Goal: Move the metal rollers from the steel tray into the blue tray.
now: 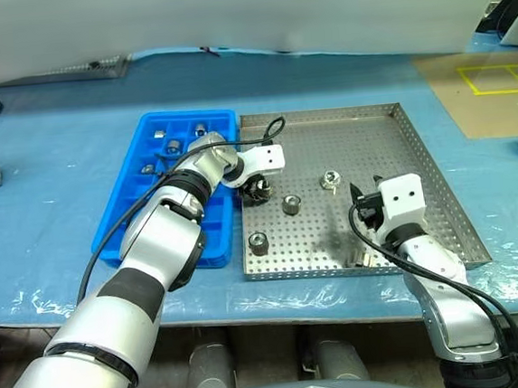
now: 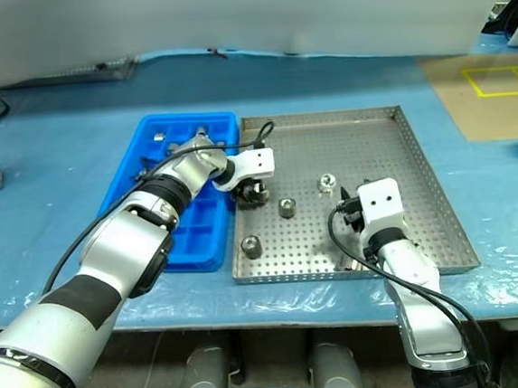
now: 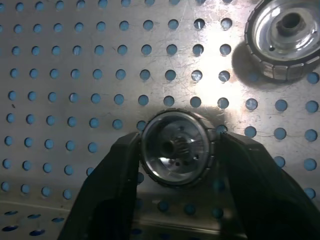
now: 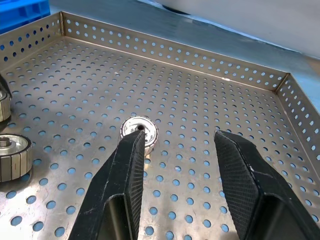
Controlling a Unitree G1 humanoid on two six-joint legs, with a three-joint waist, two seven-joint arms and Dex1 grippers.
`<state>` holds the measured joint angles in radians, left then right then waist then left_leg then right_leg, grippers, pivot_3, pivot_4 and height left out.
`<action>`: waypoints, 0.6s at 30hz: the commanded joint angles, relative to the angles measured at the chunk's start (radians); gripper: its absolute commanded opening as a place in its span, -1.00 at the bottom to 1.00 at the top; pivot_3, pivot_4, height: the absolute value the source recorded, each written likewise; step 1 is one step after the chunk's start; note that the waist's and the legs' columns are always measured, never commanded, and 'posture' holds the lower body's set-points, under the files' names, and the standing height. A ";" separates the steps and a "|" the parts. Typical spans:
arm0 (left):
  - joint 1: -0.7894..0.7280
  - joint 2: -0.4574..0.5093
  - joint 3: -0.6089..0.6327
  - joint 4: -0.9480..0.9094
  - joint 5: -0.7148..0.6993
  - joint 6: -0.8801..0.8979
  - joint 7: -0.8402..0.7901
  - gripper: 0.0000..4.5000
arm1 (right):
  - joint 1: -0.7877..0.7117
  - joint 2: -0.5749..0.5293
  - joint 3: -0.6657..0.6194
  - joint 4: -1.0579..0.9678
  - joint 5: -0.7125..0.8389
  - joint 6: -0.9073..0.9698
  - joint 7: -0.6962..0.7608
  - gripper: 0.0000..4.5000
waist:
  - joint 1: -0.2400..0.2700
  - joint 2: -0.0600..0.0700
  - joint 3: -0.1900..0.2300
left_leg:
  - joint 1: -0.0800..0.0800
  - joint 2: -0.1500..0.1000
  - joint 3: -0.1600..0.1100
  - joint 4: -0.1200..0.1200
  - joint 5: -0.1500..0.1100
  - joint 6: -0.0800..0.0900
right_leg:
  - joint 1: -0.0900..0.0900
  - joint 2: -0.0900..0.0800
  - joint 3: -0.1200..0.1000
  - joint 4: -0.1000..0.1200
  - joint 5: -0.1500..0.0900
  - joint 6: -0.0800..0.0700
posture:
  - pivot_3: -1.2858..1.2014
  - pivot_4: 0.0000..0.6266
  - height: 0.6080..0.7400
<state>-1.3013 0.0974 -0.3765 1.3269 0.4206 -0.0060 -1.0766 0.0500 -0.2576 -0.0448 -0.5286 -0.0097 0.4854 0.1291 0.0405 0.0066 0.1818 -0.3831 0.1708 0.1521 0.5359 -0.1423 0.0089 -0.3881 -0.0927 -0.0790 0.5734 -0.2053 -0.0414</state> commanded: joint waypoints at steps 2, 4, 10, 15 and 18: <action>0.026 0.023 0.023 0.020 -0.022 -0.001 -0.077 -0.05 | -0.014 0.005 -0.001 -0.037 -0.006 -0.026 -0.003 0.00 | 0.000 0.000 0.000 | 0.000 0.000 0.000 -0.001 0.000 0.000 | -0.001 0.000 0.000 0.000 0.001 -0.002 | -0.12 -0.52 1.00; 0.022 0.022 0.039 0.015 -0.037 -0.008 -0.095 -0.05 | -0.015 0.005 0.000 -0.036 -0.006 -0.027 -0.001 0.00 | 0.000 0.000 0.000 | -0.001 0.000 0.000 -0.001 0.000 0.000 | -0.002 0.000 0.000 -0.001 0.003 -0.004 | -0.11 -0.52 1.00; 0.000 0.031 0.104 -0.005 -0.099 -0.032 -0.136 -0.05 | -0.024 -0.002 -0.010 -0.042 0.010 -0.020 0.015 0.00 | 0.000 0.000 0.000 | -0.004 0.000 0.000 -0.001 0.000 0.000 | -0.004 0.000 0.000 -0.001 0.003 -0.006 | -0.11 -0.52 1.00; -0.051 0.081 0.193 -0.043 -0.194 -0.050 -0.235 -0.05 | -0.063 -0.002 -0.059 -0.102 0.124 0.039 0.076 0.00 | 0.003 0.000 0.000 | -0.009 0.000 0.000 -0.001 0.000 0.000 | -0.009 0.000 0.000 -0.001 0.004 -0.007 | -0.08 -0.52 1.00; -0.069 0.129 0.222 -0.068 -0.221 -0.074 -0.238 -0.05 | -0.095 -0.039 -0.080 -0.143 0.201 0.094 0.143 0.00 | 0.005 0.000 0.001 | -0.013 0.000 0.000 -0.001 0.002 0.003 | -0.013 0.000 0.000 0.000 0.004 -0.007 | -0.06 -0.52 1.00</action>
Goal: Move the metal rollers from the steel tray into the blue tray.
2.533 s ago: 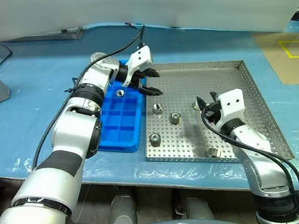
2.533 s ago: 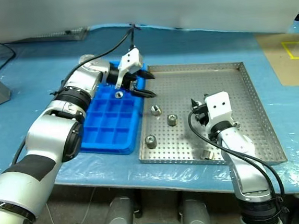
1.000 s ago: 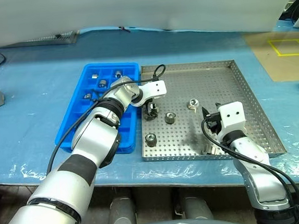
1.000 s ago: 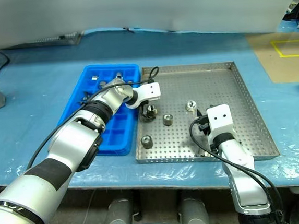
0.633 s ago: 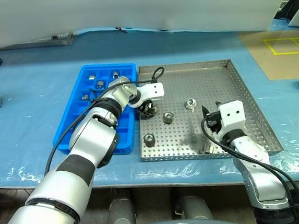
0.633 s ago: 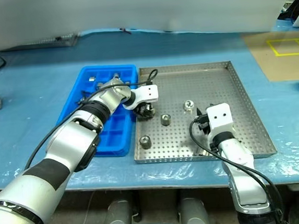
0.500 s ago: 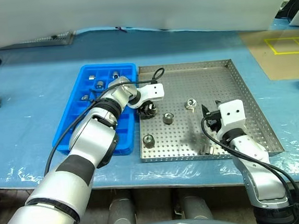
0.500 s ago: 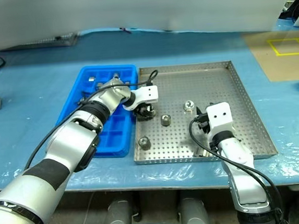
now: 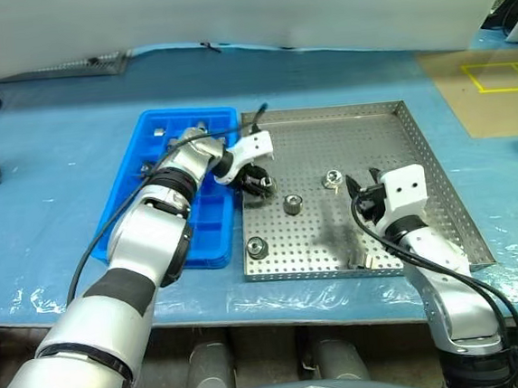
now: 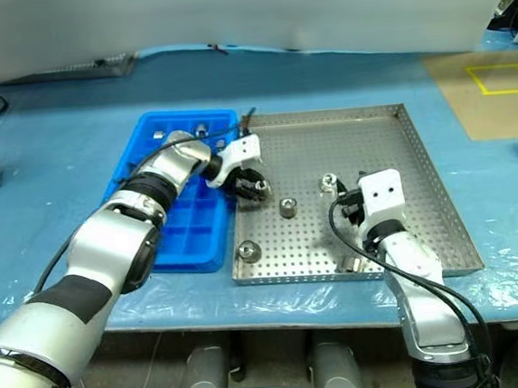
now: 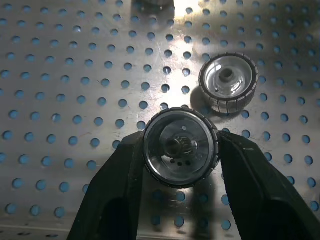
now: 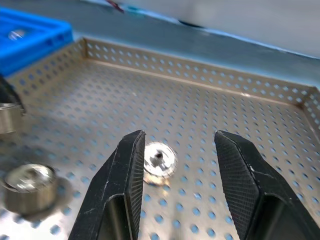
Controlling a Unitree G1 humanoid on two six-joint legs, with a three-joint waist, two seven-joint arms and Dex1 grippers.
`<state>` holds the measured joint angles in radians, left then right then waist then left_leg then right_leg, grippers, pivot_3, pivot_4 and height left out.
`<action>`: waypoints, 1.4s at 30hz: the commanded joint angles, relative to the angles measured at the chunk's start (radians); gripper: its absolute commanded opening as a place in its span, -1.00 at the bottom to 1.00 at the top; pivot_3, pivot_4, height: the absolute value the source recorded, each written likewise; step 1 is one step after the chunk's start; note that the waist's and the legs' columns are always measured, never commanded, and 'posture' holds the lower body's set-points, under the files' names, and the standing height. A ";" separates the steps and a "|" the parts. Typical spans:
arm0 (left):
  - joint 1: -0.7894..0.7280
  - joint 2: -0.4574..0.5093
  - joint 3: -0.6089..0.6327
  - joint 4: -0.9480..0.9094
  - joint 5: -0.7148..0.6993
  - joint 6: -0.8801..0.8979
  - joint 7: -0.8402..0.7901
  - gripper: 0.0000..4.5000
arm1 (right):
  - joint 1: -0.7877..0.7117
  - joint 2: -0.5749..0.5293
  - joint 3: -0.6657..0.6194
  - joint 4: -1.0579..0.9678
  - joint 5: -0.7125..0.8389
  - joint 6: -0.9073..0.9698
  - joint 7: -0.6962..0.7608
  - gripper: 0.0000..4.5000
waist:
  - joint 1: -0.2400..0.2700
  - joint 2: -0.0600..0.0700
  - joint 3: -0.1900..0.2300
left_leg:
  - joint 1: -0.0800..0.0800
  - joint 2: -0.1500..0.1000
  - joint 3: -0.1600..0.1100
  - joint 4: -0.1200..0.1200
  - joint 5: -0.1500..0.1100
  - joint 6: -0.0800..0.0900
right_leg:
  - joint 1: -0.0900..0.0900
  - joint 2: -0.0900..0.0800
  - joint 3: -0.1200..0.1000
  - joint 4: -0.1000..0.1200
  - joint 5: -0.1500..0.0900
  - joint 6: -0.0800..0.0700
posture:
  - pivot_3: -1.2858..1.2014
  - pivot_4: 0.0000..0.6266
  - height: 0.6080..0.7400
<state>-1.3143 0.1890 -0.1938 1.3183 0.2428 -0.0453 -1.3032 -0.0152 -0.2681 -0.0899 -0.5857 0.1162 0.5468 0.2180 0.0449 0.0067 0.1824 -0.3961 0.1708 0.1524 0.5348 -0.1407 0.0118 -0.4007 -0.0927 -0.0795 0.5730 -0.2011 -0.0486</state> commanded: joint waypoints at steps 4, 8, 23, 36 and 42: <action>-0.068 0.116 0.117 -0.131 -0.132 -0.010 -0.046 -0.05 | -0.097 -0.112 -0.055 -0.109 0.187 0.105 0.163 0.00 | 0.005 0.000 0.000 | -0.001 0.000 0.000 0.000 0.000 0.001 | -0.001 0.000 0.000 0.000 0.000 0.000 | 0.00 -0.52 1.00; 0.020 0.200 0.196 -0.365 -0.262 0.154 -0.123 -0.05 | -0.214 -0.207 -0.022 -0.066 0.285 0.150 0.293 0.00 | 0.009 0.001 0.002 | -0.001 0.000 0.000 0.000 0.000 0.001 | -0.001 0.000 0.000 0.001 0.000 0.000 | 0.07 -0.52 1.00; 0.782 0.398 0.411 -1.460 -0.499 0.667 0.249 -0.05 | -0.594 -0.200 0.252 0.352 0.257 -0.039 0.621 0.00 | 0.146 0.003 0.003 | -0.010 0.005 -0.003 0.005 0.003 -0.010 | -0.015 0.000 -0.004 0.021 -0.004 -0.008 | 0.43 -0.52 1.00; 0.904 0.257 0.301 -1.415 -0.402 0.647 0.661 -0.05 | -0.590 -0.169 0.288 0.428 0.169 -0.135 0.623 0.00 | 0.249 0.003 0.003 | -0.008 0.004 -0.003 0.008 0.004 -0.012 | -0.018 0.000 0.001 0.030 -0.005 -0.006 | 0.43 -0.52 1.00; 0.865 0.245 0.284 -1.353 -0.388 0.612 0.723 -0.05 | -0.569 -0.175 0.275 0.385 0.165 -0.110 0.600 0.00 | 0.253 0.003 0.003 | -0.008 0.004 -0.004 0.010 0.005 -0.014 | -0.019 0.002 0.002 0.033 -0.008 -0.002 | 0.39 -0.52 1.00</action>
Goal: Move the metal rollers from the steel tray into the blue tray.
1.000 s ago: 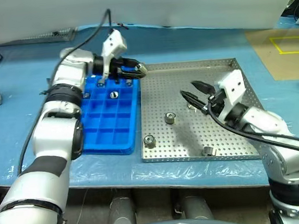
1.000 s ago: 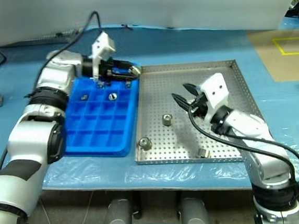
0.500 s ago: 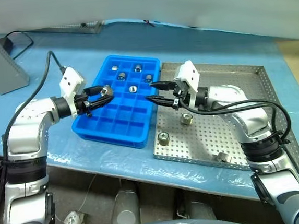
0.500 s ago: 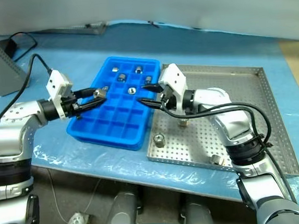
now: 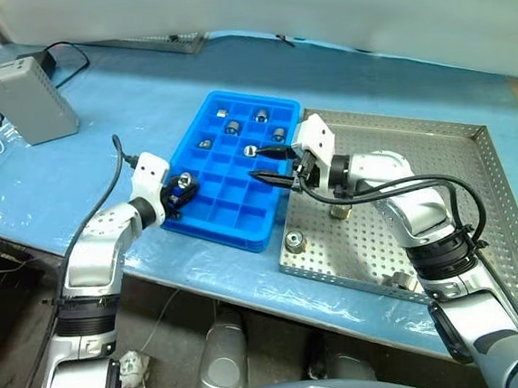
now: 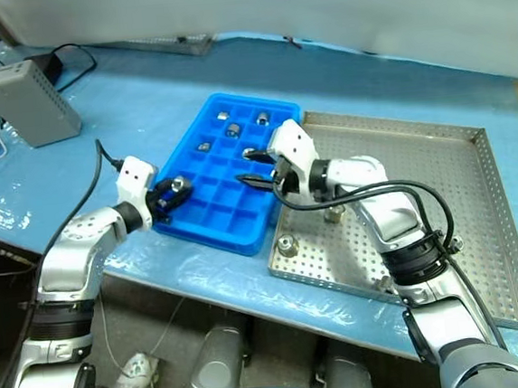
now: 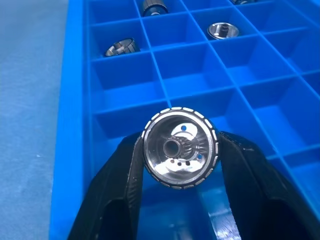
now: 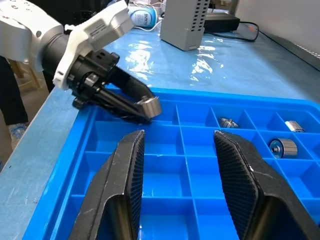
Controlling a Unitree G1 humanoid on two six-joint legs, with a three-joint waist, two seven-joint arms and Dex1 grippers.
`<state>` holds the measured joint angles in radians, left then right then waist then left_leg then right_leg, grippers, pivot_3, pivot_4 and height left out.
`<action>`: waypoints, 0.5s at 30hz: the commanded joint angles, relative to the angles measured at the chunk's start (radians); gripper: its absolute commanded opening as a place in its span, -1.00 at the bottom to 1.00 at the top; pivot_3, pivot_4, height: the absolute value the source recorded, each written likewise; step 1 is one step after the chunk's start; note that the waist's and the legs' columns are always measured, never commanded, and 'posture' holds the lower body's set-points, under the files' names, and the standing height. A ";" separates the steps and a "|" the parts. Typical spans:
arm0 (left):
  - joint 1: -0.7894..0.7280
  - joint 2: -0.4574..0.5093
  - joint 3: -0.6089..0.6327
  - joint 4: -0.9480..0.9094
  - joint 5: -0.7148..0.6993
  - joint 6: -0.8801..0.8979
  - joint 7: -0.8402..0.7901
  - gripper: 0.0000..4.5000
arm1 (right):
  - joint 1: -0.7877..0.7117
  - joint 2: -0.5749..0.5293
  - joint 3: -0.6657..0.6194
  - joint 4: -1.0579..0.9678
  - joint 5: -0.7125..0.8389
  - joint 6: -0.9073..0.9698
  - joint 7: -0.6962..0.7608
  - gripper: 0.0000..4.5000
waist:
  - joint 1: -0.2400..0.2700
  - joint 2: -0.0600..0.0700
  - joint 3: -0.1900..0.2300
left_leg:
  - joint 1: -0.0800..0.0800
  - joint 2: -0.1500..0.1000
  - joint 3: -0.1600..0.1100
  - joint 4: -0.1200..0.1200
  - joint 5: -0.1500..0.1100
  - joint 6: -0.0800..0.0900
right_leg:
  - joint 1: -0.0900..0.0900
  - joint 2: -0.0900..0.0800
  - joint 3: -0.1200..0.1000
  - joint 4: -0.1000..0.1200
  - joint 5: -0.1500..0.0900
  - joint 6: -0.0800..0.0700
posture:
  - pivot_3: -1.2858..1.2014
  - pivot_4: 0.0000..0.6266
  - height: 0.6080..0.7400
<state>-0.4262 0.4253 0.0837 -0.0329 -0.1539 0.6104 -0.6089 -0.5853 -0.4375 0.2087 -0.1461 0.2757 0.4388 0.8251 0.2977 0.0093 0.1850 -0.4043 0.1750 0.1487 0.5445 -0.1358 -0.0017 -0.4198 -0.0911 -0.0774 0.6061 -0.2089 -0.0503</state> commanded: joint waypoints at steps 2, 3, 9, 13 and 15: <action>-0.023 0.020 -0.005 0.018 0.019 -0.065 0.033 -0.05 | 0.016 -0.017 -0.020 -0.062 -0.011 -0.007 -0.015 0.00 | -0.003 0.000 0.000 | 0.000 0.000 0.000 0.000 0.000 0.000 | 0.000 0.000 0.001 0.000 0.000 0.000 | 0.38 -0.52 1.00; -0.024 0.024 -0.009 0.026 0.023 -0.074 0.037 -0.05 | 0.021 -0.021 -0.019 -0.065 -0.016 -0.009 -0.017 0.00 | -0.004 0.000 0.000 | 0.000 0.000 0.000 0.000 0.000 0.000 | 0.000 0.000 0.001 0.000 0.000 0.000 | 0.38 -0.52 1.00; -0.031 0.037 -0.033 0.054 0.049 -0.079 0.057 -0.05 | 0.026 -0.026 -0.021 -0.068 -0.035 -0.014 -0.036 0.00 | -0.009 0.000 0.000 | -0.001 0.000 0.000 0.000 0.000 0.000 | -0.001 0.001 0.001 0.000 0.002 -0.004 | 0.37 -0.52 1.00; -0.032 0.059 -0.045 0.036 0.040 -0.079 0.036 0.31 | 0.024 -0.025 -0.021 -0.066 -0.042 -0.016 -0.038 0.00 | -0.011 0.000 0.000 | 0.000 0.000 0.000 0.000 0.000 0.000 | -0.001 0.001 0.001 0.000 0.000 0.000 | 0.37 -0.52 1.00; -0.040 0.077 -0.059 0.029 0.044 -0.074 0.020 0.62 | 0.024 -0.025 -0.021 -0.069 -0.043 -0.015 -0.040 0.00 | -0.012 0.000 0.000 | 0.000 0.001 0.000 0.000 0.000 -0.001 | -0.001 0.001 0.001 0.000 0.000 0.000 | 0.37 -0.52 1.00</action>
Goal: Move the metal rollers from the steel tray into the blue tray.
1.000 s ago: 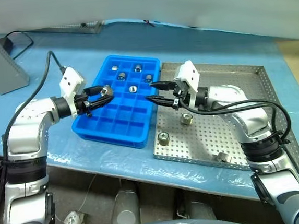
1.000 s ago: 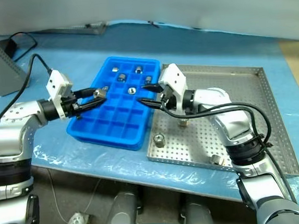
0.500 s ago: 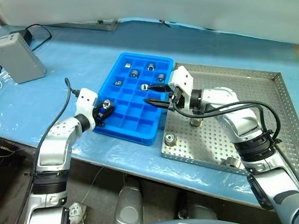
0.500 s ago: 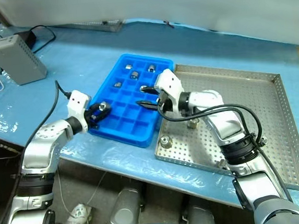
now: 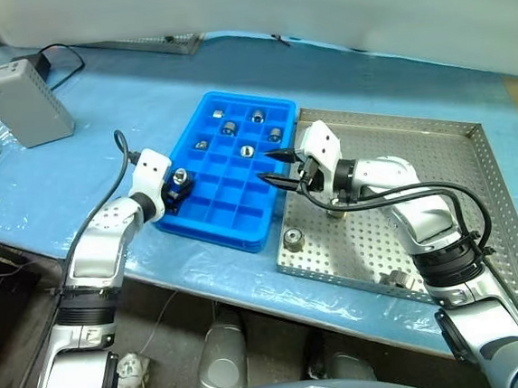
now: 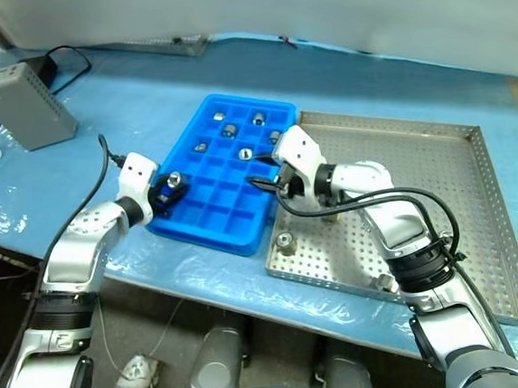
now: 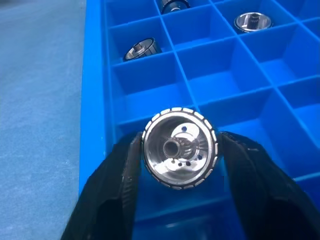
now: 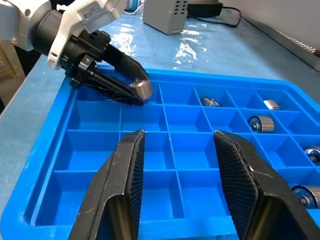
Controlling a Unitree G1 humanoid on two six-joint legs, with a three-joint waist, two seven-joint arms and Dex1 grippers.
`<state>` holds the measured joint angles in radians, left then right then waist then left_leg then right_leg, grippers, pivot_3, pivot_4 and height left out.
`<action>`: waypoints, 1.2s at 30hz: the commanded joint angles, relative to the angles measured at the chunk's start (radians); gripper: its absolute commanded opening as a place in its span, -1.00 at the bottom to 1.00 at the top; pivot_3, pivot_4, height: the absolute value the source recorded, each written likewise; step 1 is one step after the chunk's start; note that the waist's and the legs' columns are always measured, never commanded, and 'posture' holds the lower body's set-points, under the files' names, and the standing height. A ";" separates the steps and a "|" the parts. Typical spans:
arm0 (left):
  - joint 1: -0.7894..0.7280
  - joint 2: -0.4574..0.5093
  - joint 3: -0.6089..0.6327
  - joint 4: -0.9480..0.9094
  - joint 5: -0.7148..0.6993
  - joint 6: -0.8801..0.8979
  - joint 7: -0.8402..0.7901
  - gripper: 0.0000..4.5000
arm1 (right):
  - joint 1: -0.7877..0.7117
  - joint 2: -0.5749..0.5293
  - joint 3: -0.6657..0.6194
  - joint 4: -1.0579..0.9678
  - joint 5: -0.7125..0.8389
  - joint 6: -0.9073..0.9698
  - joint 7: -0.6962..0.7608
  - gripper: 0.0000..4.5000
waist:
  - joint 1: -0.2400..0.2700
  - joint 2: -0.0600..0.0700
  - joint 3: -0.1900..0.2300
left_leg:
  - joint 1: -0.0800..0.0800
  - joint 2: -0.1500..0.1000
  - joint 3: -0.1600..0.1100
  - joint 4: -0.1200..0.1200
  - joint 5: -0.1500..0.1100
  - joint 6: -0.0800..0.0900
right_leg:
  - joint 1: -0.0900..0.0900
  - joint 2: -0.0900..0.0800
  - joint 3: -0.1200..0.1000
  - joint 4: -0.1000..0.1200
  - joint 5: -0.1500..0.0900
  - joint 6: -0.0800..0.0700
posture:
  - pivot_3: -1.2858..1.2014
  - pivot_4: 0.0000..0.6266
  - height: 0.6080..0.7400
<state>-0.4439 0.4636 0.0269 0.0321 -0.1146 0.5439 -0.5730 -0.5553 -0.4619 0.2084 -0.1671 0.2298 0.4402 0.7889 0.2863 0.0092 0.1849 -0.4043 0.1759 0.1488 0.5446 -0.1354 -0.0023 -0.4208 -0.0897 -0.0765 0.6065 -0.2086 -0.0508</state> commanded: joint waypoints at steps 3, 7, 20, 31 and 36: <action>-0.059 0.053 0.008 -0.027 -0.014 -0.011 -0.032 0.73 | -0.001 -0.004 -0.028 -0.052 0.003 -0.012 -0.011 0.00 | -0.001 0.000 0.000 | 0.000 0.001 0.000 0.000 0.000 -0.001 | 0.000 0.001 0.000 0.000 0.000 -0.001 | 0.36 -0.52 1.00; -0.151 0.097 0.018 0.028 -0.054 -0.064 -0.118 0.73 | 0.013 -0.018 -0.047 -0.063 0.006 -0.001 -0.020 0.00 | 0.001 0.000 0.000 | 0.000 0.001 0.000 0.001 0.001 -0.001 | 0.000 0.001 0.000 0.001 0.002 -0.004 | 0.33 -0.52 1.00; -0.637 -0.073 -0.195 0.674 -0.045 -0.358 -0.604 0.73 | 0.143 -0.068 -0.246 -0.233 0.022 0.114 -0.175 0.00 | -0.022 0.000 0.000 | 0.000 -0.001 0.001 0.002 0.001 -0.002 | 0.000 0.000 0.002 0.001 0.003 -0.003 | 0.13 -0.52 1.00; -0.832 -0.374 -0.233 1.151 0.075 -0.587 -0.688 0.73 | 0.390 -0.027 -0.398 -0.549 0.008 0.259 -0.397 0.00 | -0.145 -0.001 0.000 | -0.003 -0.004 0.001 0.001 0.001 -0.001 | 0.000 0.000 0.002 -0.003 0.005 0.004 | -0.13 -0.52 1.00; -0.857 -0.410 -0.225 1.211 0.116 -0.595 -0.732 0.73 | 0.490 0.001 -0.422 -0.655 -0.004 0.302 -0.472 0.00 | -0.203 -0.001 0.000 | -0.001 -0.004 0.002 0.002 -0.001 0.002 | 0.002 0.000 0.002 -0.005 -0.001 0.009 | -0.19 -0.52 1.00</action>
<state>-1.2678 0.0485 -0.2065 1.2400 -0.0055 -0.0367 -1.2852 -0.0701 -0.4654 -0.1881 -0.7554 0.2323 0.7361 0.3429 0.0837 0.0080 0.1847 -0.4047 0.1715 0.1508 0.5463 -0.1365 0.0001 -0.4188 -0.0896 -0.0749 0.6018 -0.2091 -0.0418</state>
